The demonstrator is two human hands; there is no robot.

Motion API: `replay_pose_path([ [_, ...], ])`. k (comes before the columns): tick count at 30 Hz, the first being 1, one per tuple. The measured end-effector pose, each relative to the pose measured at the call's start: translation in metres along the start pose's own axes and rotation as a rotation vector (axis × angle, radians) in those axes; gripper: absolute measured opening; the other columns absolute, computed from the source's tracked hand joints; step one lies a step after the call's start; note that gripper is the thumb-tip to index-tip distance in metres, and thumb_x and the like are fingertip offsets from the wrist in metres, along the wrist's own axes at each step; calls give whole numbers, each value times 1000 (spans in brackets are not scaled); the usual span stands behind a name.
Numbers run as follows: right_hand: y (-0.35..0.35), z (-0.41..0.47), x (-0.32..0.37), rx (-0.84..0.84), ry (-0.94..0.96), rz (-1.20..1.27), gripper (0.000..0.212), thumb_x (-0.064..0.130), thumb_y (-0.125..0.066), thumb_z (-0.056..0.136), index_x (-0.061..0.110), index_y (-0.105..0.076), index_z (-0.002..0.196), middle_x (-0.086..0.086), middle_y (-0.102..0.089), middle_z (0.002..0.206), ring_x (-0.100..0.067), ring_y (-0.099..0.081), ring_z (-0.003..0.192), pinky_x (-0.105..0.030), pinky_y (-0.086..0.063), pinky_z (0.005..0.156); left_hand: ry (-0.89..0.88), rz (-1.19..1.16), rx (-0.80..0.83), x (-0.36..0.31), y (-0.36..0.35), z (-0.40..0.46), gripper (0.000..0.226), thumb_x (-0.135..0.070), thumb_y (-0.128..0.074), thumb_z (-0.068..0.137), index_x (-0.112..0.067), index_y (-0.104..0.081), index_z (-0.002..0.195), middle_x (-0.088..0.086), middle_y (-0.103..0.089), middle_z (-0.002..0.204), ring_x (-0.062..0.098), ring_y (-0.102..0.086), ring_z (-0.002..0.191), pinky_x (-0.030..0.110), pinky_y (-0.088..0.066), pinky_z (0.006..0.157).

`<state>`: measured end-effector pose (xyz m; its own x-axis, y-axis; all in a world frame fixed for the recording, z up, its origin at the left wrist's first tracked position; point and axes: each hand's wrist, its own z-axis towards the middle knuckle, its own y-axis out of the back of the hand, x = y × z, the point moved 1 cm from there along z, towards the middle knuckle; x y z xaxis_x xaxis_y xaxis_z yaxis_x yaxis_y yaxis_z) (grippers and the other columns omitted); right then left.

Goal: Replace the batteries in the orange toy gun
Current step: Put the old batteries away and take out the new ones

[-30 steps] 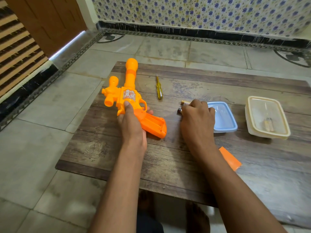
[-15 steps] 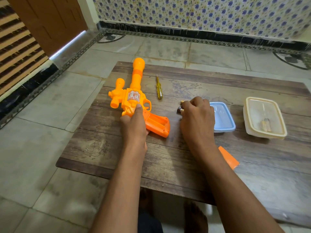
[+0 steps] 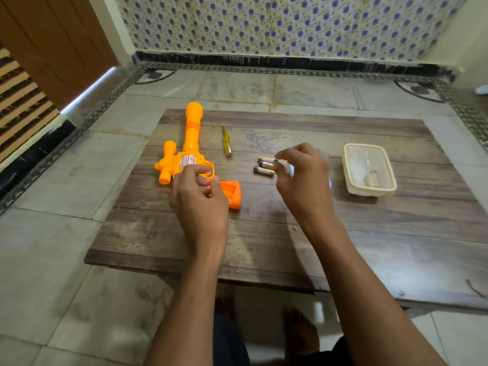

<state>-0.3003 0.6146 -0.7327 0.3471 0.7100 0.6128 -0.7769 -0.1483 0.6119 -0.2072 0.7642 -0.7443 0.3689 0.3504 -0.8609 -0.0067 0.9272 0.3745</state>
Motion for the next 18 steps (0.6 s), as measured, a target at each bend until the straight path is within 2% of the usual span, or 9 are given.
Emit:
replay_pose_path([
  [2, 21, -4, -6, -95, -94, 71, 18, 1, -67, 84, 9, -80, 95, -9, -72, 96, -26, -68, 88, -40, -55, 80, -204, -18, 128, -14, -17, -2, 19, 1, -69, 86, -13, -71, 99, 6, -66, 95, 7, -61, 74, 23, -54, 73],
  [4, 39, -12, -16, -166, -153, 82, 22, 0, -62, 84, 7, -79, 95, -9, -74, 95, -25, -70, 86, -40, -56, 80, -377, 20, 345, -27, -40, -7, 23, 0, -71, 83, -11, -74, 103, 6, -68, 103, 12, -63, 90, 12, -47, 85],
  [6, 52, -16, -29, -176, -164, 39, 27, -2, -59, 82, 6, -79, 97, -10, -76, 96, -27, -71, 87, -36, -56, 83, -452, 72, 605, -36, -62, -14, 40, -8, -78, 80, -12, -72, 119, 7, -66, 119, 20, -61, 110, 21, -45, 102],
  [8, 60, -14, -40, -160, -196, 25, 32, 2, -55, 80, 6, -79, 99, -11, -77, 98, -28, -72, 90, -36, -56, 86, -473, 187, 767, -38, -79, -20, 64, -20, -84, 76, -18, -63, 137, 10, -56, 140, 27, -52, 131, 38, -40, 114],
  [11, 68, -13, -46, -119, -235, 37, 34, 3, -53, 81, 5, -79, 103, -12, -78, 101, -27, -72, 95, -31, -52, 87, -543, 436, 864, -48, -94, -19, 92, -40, -83, 74, -34, -40, 154, 10, -30, 163, 30, -26, 151, 46, -28, 123],
  [13, 70, -15, -44, -105, -230, 59, 35, 9, -51, 80, 4, -80, 100, -12, -79, 97, -25, -72, 91, -23, -47, 79, -585, 554, 922, -59, -107, -9, 104, -47, -81, 73, -40, -24, 159, 10, -13, 169, 30, -10, 156, 48, -19, 124],
  [14, 70, -16, -42, -104, -223, 72, 37, 13, -49, 78, 3, -80, 97, -13, -78, 94, -25, -71, 87, -21, -44, 75, -590, 579, 939, -63, -114, -3, 106, -48, -80, 72, -41, -19, 160, 11, -12, 170, 31, -8, 157, 49, -16, 124],
  [16, 71, -16, -45, -103, -221, 78, 40, 17, -47, 76, 3, -79, 95, -13, -78, 91, -26, -70, 85, -19, -41, 72, -612, 607, 960, -68, -129, 3, 106, -48, -78, 71, -39, -20, 159, 11, -29, 163, 32, -20, 153, 48, -19, 122],
  [18, 73, -16, -52, -101, -236, 85, 39, 20, -48, 76, 3, -79, 94, -13, -77, 91, -25, -69, 85, -21, -42, 72, -638, 582, 958, -67, -138, 1, 102, -48, -77, 68, -35, -28, 157, 3, -50, 146, 30, -40, 141, 46, -28, 115],
])
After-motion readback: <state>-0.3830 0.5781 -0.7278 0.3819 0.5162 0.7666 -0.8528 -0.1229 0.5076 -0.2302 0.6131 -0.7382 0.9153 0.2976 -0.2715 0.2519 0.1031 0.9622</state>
